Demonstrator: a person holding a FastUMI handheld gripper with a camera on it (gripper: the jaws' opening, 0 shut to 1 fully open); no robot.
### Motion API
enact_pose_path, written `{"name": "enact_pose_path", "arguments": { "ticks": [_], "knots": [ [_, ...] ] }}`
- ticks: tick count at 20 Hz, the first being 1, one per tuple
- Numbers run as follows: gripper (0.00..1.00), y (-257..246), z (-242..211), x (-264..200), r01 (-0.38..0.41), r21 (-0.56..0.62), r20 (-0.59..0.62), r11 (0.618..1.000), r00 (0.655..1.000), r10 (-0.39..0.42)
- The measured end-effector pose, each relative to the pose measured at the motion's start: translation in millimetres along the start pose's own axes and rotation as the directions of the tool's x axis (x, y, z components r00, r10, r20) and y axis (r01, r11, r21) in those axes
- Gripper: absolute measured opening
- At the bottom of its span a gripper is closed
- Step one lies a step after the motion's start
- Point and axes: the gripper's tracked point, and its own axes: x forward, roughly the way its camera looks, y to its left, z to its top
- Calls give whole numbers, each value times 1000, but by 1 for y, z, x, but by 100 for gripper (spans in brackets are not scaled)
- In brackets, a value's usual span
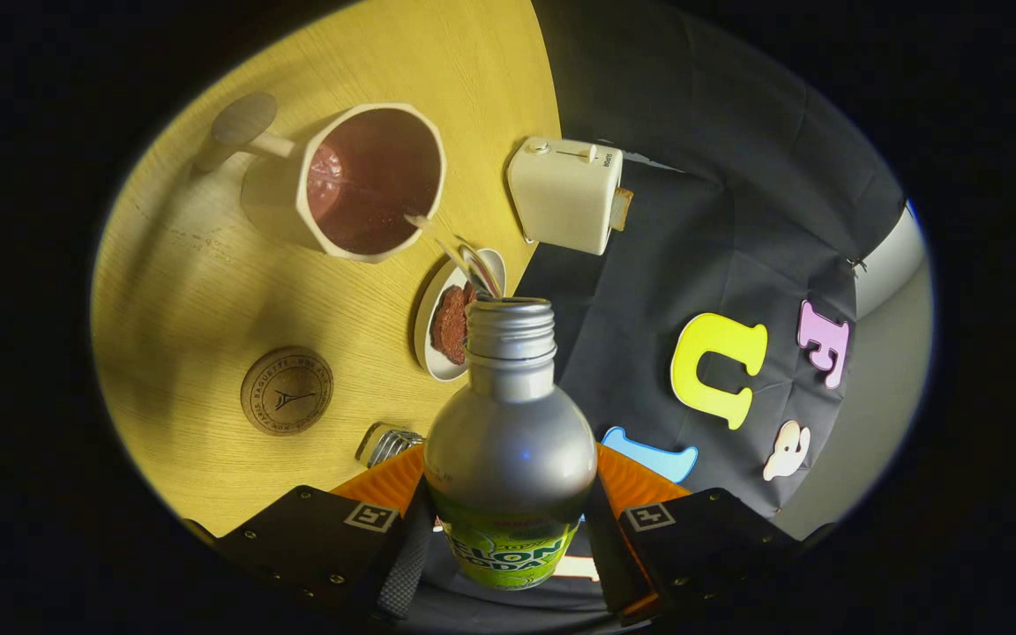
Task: Take the bottle from table, then pour the juice into the cup, finally place the bottle on the coaster
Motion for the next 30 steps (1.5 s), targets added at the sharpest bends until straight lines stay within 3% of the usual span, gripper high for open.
{"name": "enact_pose_path", "arguments": {
  "ticks": [30],
  "knots": [
    [78,7,4,0,-8,-153,34,988,999,14]
  ]
}}
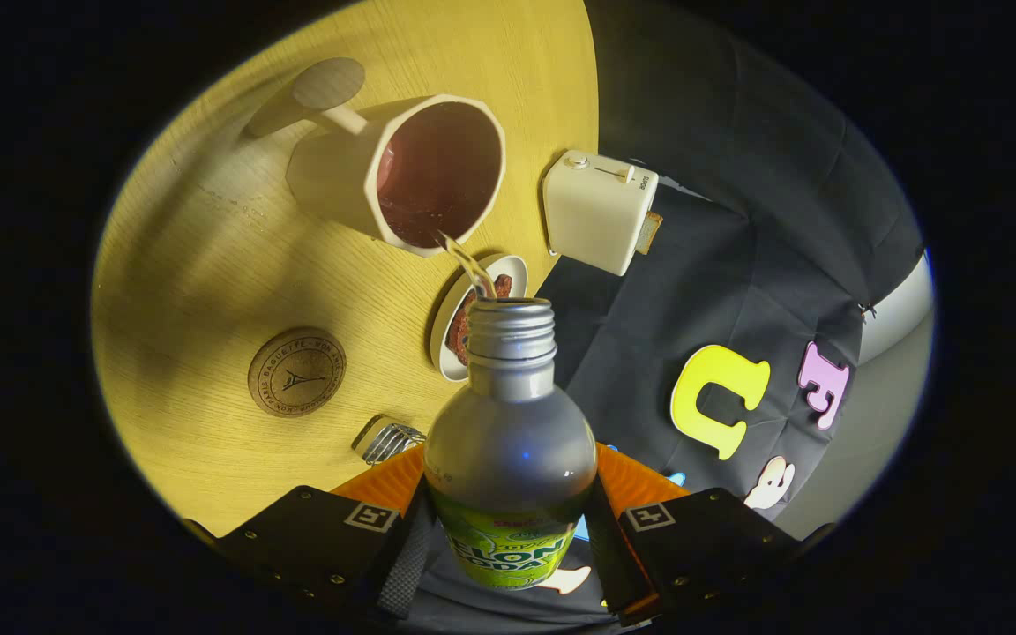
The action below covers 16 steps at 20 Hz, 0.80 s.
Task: Take the bottle from table, then pour the juice into the cup, finally place the bottle on the coaster
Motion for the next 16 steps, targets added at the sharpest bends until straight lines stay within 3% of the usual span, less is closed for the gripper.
{"name": "enact_pose_path", "arguments": {
  "ticks": [16],
  "knots": [
    [78,-8,4,-8,-18,-93,-47,996,999,14]
  ]
}}
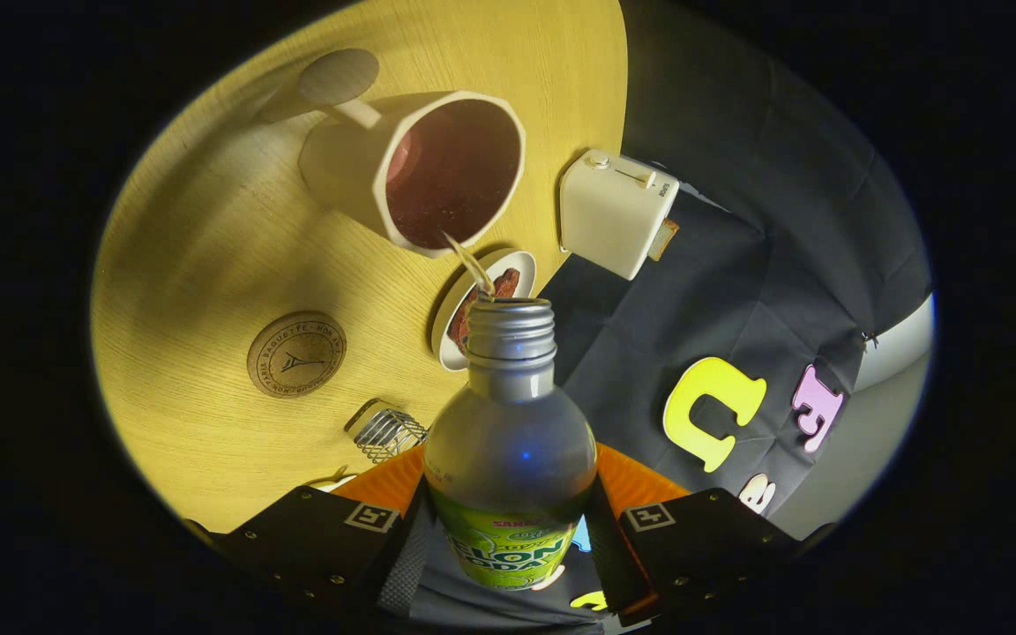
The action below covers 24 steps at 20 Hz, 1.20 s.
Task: Take the bottle from table, then pour the juice into the cup, finally place the bottle on the coaster
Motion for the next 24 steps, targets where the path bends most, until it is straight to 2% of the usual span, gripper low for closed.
{"name": "enact_pose_path", "arguments": {
  "ticks": [24],
  "knots": [
    [78,-7,16,-1,-3,-106,2,994,1000,3]
  ]
}}
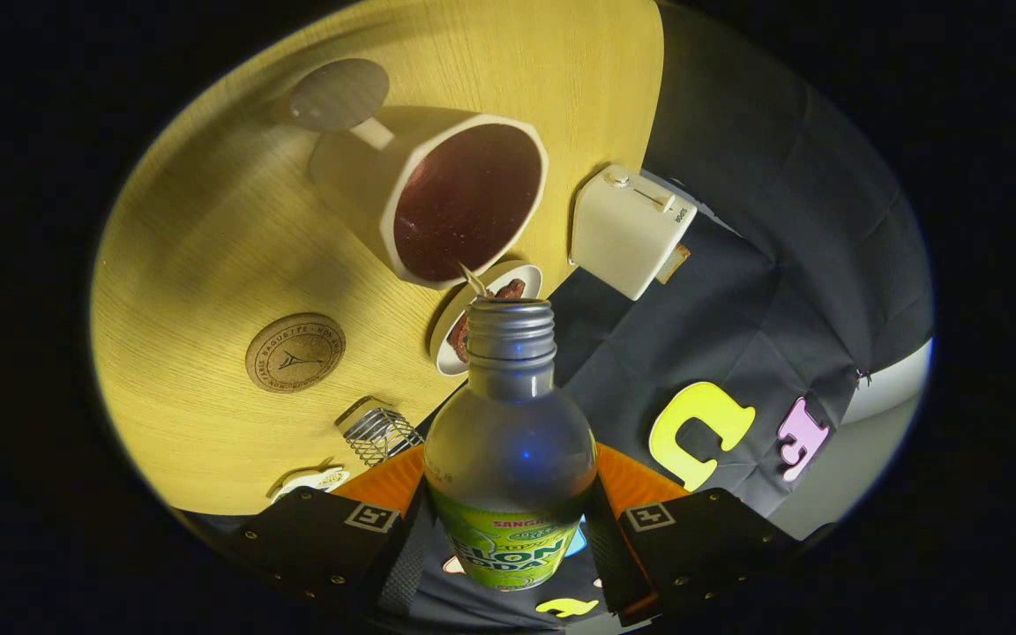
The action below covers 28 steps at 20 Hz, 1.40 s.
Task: Take the bottle from table, then pour the juice into the cup, finally place the bottle on the coaster
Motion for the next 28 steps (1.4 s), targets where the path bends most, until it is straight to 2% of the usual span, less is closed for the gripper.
{"name": "enact_pose_path", "arguments": {
  "ticks": [14,28],
  "knots": [
    [78,9,1,-3,-24,45,-9,999,1000,25],
    [78,28,12,-2,-73,224,-15,972,997,78]
  ]
}}
